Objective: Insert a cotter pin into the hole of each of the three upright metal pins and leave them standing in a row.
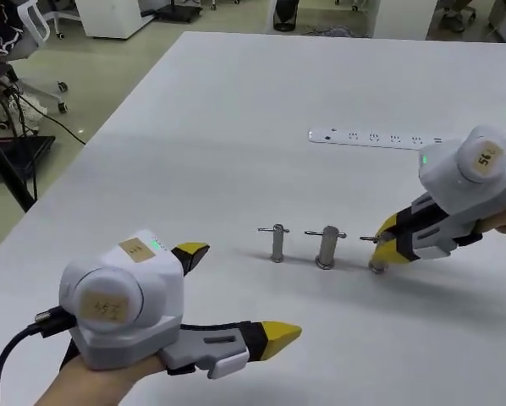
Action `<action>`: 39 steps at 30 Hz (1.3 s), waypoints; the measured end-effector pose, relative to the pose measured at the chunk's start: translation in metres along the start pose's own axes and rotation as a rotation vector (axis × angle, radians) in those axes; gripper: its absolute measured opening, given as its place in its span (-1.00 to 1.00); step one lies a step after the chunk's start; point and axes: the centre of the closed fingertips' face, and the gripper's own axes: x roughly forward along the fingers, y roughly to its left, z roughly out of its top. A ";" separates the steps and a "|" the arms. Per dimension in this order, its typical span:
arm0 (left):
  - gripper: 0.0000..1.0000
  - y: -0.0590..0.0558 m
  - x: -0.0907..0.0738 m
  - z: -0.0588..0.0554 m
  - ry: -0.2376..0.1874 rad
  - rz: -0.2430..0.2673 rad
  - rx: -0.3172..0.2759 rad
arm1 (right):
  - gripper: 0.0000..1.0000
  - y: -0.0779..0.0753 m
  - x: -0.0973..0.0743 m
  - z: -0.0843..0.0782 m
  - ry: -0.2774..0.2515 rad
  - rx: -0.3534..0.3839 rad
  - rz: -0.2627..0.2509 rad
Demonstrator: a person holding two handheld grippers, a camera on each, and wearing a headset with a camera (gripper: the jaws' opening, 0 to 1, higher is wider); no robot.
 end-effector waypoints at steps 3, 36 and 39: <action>0.78 0.000 0.000 -0.001 0.001 0.001 -0.002 | -0.82 0.000 -0.001 -0.002 0.003 -0.002 0.011; 0.75 0.007 -0.005 0.002 -0.015 0.020 -0.030 | -0.18 -0.007 -0.016 0.035 -0.235 0.197 -0.141; 0.73 0.009 -0.007 0.005 -0.026 0.026 -0.045 | -0.10 -0.006 -0.021 0.039 -0.259 0.235 -0.164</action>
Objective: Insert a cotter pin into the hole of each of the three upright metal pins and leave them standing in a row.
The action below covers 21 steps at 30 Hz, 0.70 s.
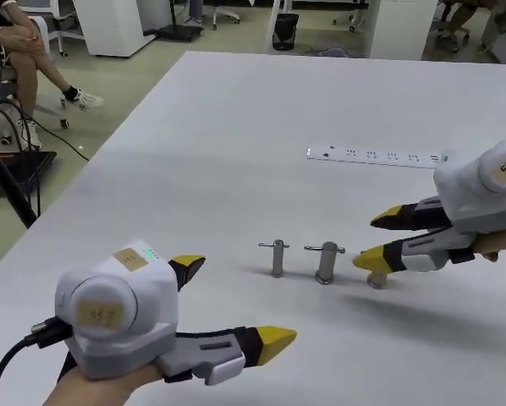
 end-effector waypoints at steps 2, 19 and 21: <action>0.72 0.001 -0.001 0.001 -0.006 0.004 -0.005 | -0.03 0.002 -0.002 0.002 -0.016 0.010 -0.014; 0.65 0.008 -0.007 0.008 -0.025 0.035 -0.025 | 0.18 0.016 -0.029 0.011 -0.092 0.053 -0.194; 0.63 0.008 -0.009 0.008 -0.028 0.036 -0.030 | 0.18 0.017 -0.030 0.009 -0.095 0.077 -0.206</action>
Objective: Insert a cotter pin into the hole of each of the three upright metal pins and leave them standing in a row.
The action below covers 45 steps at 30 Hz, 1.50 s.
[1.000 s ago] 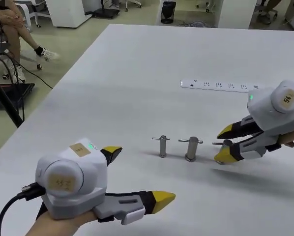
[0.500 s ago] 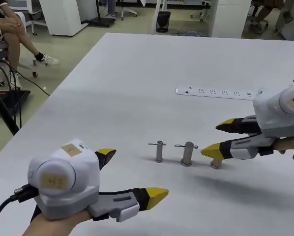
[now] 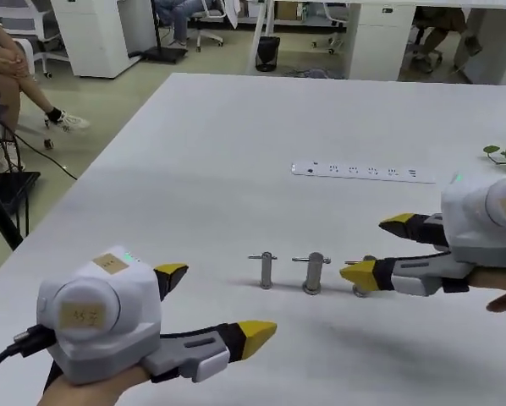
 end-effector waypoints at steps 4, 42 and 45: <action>0.61 0.001 -0.002 0.000 -0.007 0.008 -0.014 | 0.17 0.008 -0.008 -0.002 -0.017 0.005 -0.034; 0.76 0.004 -0.011 -0.003 -0.014 0.073 0.023 | 0.43 0.048 -0.044 -0.027 -0.177 0.217 -0.352; 0.80 0.002 -0.011 -0.004 -0.012 0.069 0.022 | 0.45 0.050 -0.043 -0.031 -0.177 0.220 -0.357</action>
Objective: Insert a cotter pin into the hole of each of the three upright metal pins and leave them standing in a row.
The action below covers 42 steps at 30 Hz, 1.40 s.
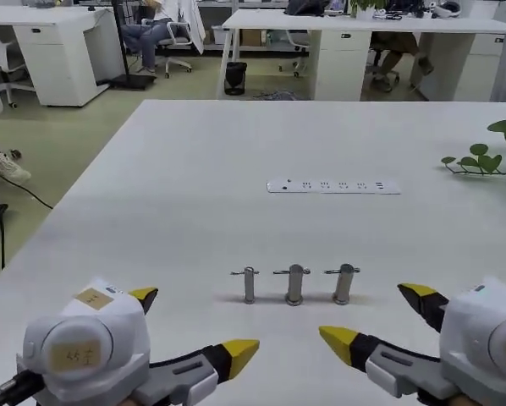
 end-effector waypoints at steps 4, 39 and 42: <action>0.86 -0.001 0.001 0.001 -0.007 0.002 -0.003 | 0.53 0.000 0.000 -0.005 0.006 -0.011 -0.009; 0.97 0.000 0.006 -0.001 0.008 0.025 0.038 | 0.68 -0.005 0.005 -0.017 0.035 -0.011 -0.028; 0.97 0.001 0.005 -0.001 0.009 0.026 0.041 | 0.72 -0.005 0.006 -0.017 0.027 -0.005 -0.030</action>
